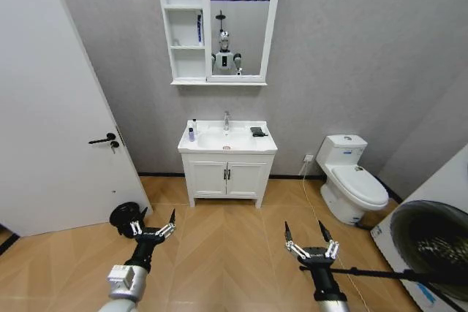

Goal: Move facial cleanser and shampoo from washbasin to cabinet, then wipe washbasin with towel.

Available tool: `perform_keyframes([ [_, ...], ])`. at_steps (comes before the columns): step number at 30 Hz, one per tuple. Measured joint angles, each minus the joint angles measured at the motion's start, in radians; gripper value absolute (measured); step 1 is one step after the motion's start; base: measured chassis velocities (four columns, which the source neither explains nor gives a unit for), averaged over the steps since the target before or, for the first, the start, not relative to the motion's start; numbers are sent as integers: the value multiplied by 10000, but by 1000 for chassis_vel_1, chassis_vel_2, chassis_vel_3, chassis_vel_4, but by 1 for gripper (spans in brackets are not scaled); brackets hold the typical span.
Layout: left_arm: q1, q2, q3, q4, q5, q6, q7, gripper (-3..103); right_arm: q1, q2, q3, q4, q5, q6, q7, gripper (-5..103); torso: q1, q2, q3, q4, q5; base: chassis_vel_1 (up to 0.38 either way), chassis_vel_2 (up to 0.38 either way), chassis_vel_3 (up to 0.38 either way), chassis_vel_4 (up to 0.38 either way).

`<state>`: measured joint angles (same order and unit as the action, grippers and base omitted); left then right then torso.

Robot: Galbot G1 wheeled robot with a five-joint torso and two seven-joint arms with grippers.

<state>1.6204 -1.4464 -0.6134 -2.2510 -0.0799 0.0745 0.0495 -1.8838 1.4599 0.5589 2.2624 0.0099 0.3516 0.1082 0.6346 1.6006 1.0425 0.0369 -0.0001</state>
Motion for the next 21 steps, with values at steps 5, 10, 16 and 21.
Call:
perform_keyframes([
  [5,1,14,-74,-86,-102,285,0,97,-27,-22,-35,-4,-21,-22,-21,100,0,0,0,0,0,0,0,0,0],
  [10,270,71,-215,-122,-129,461,140,98,41,-81,-51,131,205,-444,-85,100,0,0,0,0,0,0,0,0,0],
  [16,433,41,-212,-61,-92,476,216,98,367,-106,29,312,341,-799,-103,100,0,0,0,1,0,0,0,0,0],
  [21,437,24,-209,-58,-89,427,216,98,330,-99,-44,253,329,-861,-184,100,0,0,0,1,1,0,0,0,0],
])
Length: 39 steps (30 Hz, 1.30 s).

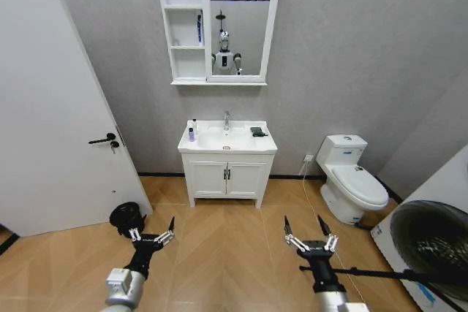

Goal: Move facial cleanser and shampoo from washbasin to cabinet, then wipe washbasin with towel.

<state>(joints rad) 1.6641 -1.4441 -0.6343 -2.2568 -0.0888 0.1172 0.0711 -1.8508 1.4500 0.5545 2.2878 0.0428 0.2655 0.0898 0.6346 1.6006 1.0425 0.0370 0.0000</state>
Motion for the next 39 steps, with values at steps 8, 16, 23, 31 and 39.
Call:
perform_keyframes([
  [8,-19,-22,73,54,30,-124,11,98,-4,50,-2,-124,-12,17,-85,100,0,1,0,-1,0,0,0,0,0],
  [16,-62,-55,181,124,107,-185,45,98,-8,153,10,-300,-8,222,-101,100,-4,2,-1,0,0,-18,24,15,-16],
  [23,-77,-99,272,147,203,-203,72,98,-67,163,26,-250,-7,271,-76,100,1,0,1,2,2,-144,152,141,-141],
  [31,-35,-148,281,116,233,-229,89,98,-89,158,-6,-256,-20,292,-72,100,0,-1,0,3,5,-229,246,239,-241],
  [39,-51,-186,296,135,268,-233,94,98,-69,146,5,-278,-19,292,-75,100,0,-1,0,1,3,-299,327,317,-312],
])
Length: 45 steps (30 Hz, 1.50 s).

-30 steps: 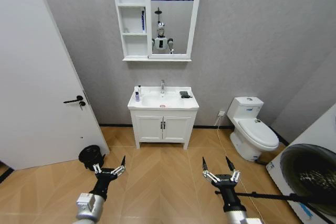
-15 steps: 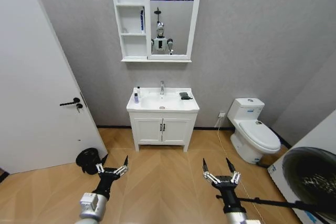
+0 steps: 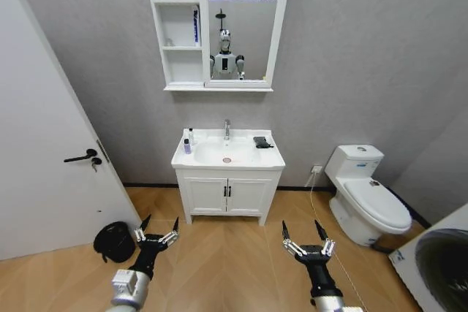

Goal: Move facial cleanser and shampoo from washbasin to cabinet, then wipe washbasin with towel.

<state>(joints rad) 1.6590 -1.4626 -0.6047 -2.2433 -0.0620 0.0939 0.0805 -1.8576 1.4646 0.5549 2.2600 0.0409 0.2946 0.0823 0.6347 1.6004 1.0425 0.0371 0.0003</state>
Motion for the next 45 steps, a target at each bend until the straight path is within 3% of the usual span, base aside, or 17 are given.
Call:
perform_keyframes([
  [5,-62,-24,25,44,18,4,1,98,53,-6,21,-63,29,3,0,100,6,-1,2,3,2,-361,362,363,-366],
  [9,-100,-22,-3,86,18,9,0,100,96,-19,18,-117,45,19,-9,100,4,0,1,-8,-8,-377,370,361,-368],
  [11,-101,-24,-12,98,17,9,0,98,121,-32,17,-145,48,32,-23,100,7,-2,4,5,3,-341,350,345,-375],
  [13,-104,-21,-23,123,13,10,0,98,158,-33,-8,-194,46,115,-29,100,-3,3,-2,-4,-11,-343,346,369,-367],
  [16,-146,-21,-26,209,12,14,0,98,202,-13,-111,-264,-117,246,181,100,4,-1,2,2,5,-324,337,340,-346],
  [17,-180,-16,-23,260,12,26,2,98,203,4,-172,-287,-228,346,275,100,-3,3,-2,-3,-12,-367,330,351,-320],
  [20,-227,-7,-2,311,12,43,14,98,214,8,-215,-337,-302,414,308,100,7,-1,2,-3,-1,-320,292,313,-291],
  [21,-256,-3,9,358,17,57,23,98,235,-2,-223,-371,-316,424,314,100,17,-6,6,8,1,-209,215,146,-232],
  [25,-353,16,65,487,34,67,56,97,301,-29,-211,-478,-314,394,327,100,6,-2,1,-4,-1,-185,169,95,-114],
  [35,-854,179,358,1101,68,215,86,99,401,-55,-120,-820,-166,388,337,100,-15,8,-4,-1,-3,32,-25,-37,22],
  [41,-1646,436,524,2050,-204,258,16,97,435,-120,-61,-1020,-87,408,332,100,-1,3,0,0,-1,4,-6,-11,6],
  [45,-2985,754,601,3542,-802,251,-292,97,325,-199,69,-1167,-42,547,329,100,3,1,1,-1,-4,0,0,0,0],
])
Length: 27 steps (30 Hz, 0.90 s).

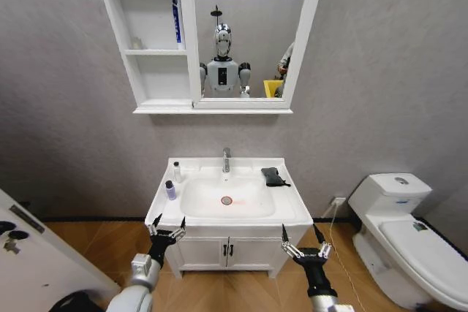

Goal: Move facial cleanser and shampoo from washbasin to cabinet, then wipe washbasin with towel.

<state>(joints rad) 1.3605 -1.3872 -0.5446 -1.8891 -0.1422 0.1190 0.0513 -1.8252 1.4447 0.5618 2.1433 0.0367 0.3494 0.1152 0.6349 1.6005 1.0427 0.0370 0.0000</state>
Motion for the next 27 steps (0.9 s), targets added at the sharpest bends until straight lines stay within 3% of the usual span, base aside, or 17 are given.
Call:
perform_keyframes([
  [8,-1833,-14,121,2231,-232,-297,-54,97,-280,-36,170,-53,12,148,-14,100,-1,0,0,0,-1,0,0,0,0],
  [21,-3391,-290,231,3946,-165,-619,-18,97,-259,-107,317,31,37,35,-24,100,-2,0,-1,0,1,0,0,0,0],
  [23,-3636,-385,147,4321,-139,-890,-14,101,-287,-127,357,5,89,55,-23,100,-3,0,-1,1,2,0,0,0,0],
  [27,-4045,-495,32,4882,-38,-1158,-17,97,-352,-198,473,-6,224,127,-23,100,-3,0,-1,0,1,0,0,0,0],
])
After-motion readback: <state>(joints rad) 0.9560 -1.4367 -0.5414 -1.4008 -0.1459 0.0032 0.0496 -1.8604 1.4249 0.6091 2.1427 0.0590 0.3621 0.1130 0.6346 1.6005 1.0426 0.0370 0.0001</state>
